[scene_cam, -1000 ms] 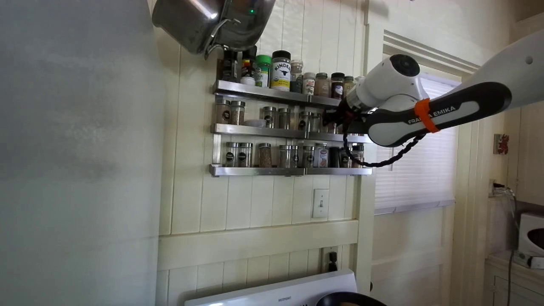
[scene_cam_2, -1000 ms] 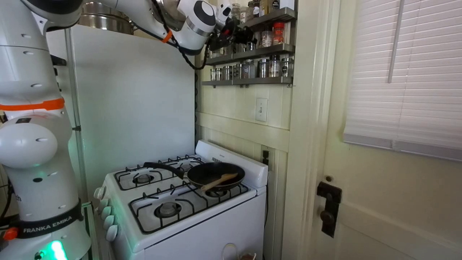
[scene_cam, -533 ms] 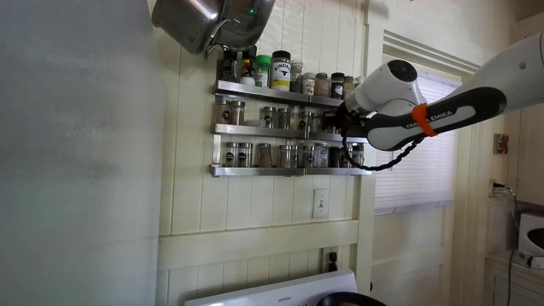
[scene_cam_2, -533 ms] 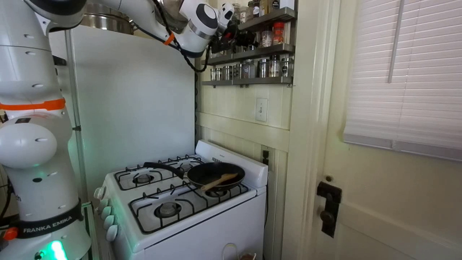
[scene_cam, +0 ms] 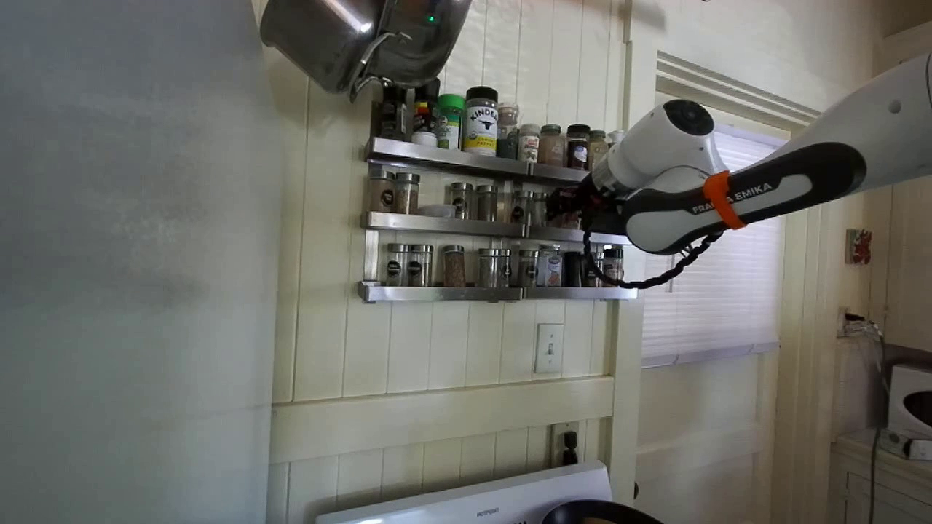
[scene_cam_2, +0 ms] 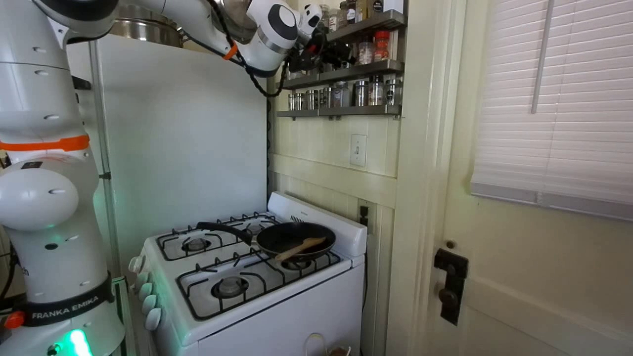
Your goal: Put the spice bottle on the stove
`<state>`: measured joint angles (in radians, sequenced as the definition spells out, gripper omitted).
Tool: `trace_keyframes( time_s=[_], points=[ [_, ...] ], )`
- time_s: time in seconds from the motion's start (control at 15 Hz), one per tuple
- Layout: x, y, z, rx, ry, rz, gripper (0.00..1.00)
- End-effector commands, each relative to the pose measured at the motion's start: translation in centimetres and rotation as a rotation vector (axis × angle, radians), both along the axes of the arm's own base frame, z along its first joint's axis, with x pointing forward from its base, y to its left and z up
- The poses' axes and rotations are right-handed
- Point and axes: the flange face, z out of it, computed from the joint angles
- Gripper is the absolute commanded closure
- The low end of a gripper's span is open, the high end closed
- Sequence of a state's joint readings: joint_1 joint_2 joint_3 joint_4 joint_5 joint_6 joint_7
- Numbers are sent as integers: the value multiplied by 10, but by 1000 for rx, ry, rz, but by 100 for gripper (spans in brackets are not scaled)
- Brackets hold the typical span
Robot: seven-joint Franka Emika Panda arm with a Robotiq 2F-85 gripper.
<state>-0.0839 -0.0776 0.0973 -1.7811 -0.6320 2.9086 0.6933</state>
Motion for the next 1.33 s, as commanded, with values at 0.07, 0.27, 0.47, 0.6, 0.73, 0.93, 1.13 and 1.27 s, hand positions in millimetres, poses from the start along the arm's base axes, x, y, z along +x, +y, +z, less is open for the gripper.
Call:
trace_keyframes(
  time_s=[0.07,0.27,0.47,0.6,0.73,0.93,1.13,1.27],
  points=[
    [-7,9,0,58,134,-41,0],
    [-9,16,10,90,188,-35,0],
    [-14,20,24,100,231,-46,0],
    [-20,19,34,91,262,-75,0],
    [-26,17,42,83,297,-106,0],
    [-33,12,53,75,309,-135,26],
    [-34,12,60,62,275,-120,51],
    [-33,11,61,54,258,-111,65]
  ],
)
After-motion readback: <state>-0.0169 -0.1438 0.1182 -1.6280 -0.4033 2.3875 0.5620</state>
